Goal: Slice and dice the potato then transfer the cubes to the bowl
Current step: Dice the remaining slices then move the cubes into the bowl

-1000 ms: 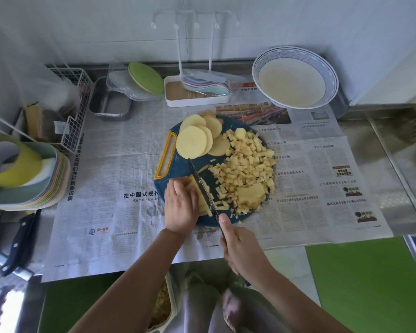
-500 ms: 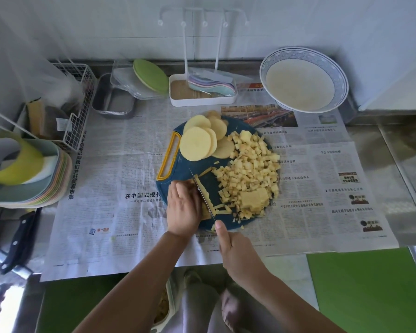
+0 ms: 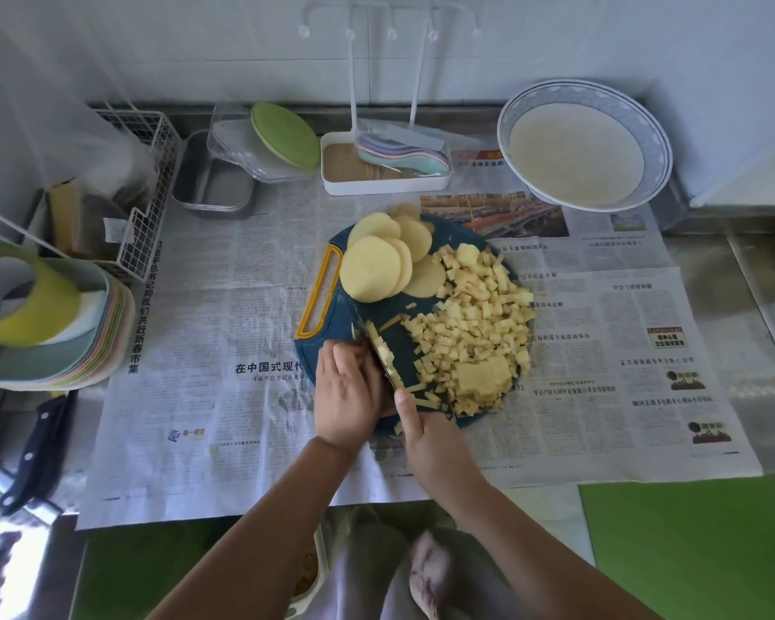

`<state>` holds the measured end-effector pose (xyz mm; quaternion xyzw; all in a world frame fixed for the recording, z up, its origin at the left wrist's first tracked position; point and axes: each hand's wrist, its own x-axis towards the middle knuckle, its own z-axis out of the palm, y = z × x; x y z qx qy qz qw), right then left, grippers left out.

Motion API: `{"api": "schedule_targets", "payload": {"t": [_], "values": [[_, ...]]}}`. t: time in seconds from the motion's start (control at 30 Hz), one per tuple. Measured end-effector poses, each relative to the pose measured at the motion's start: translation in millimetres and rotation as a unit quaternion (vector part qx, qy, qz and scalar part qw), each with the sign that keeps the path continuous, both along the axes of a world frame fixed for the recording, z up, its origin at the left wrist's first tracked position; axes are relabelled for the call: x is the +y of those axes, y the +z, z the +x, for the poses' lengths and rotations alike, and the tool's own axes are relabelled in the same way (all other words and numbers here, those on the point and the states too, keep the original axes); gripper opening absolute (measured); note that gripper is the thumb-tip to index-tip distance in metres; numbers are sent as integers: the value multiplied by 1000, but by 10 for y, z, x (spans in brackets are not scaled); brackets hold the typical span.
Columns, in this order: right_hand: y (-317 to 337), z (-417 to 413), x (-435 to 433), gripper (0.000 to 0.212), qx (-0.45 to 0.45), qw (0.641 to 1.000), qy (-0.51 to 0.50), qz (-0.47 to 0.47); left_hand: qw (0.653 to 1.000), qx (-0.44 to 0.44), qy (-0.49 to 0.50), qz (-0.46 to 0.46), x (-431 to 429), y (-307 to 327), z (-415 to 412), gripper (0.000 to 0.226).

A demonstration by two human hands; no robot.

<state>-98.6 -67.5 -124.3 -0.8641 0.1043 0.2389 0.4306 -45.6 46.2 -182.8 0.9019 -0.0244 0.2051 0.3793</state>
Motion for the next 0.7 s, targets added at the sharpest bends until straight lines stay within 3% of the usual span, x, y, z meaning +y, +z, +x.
{"api": "schedule_targets", "payload": {"t": [0.33, 0.43, 0.7], "values": [[13, -331, -227, 62, -4, 984, -119, 129, 1000, 2, -17, -14, 34, 17, -15, 14], [7, -361, -282, 56, 41, 976, -165, 139, 1000, 3, -17, -11, 30, 21, -15, 16], [166, -344, -268, 63, -2, 979, -157, 132, 1000, -5, -16, -8, 34, 25, -15, 14]]}}
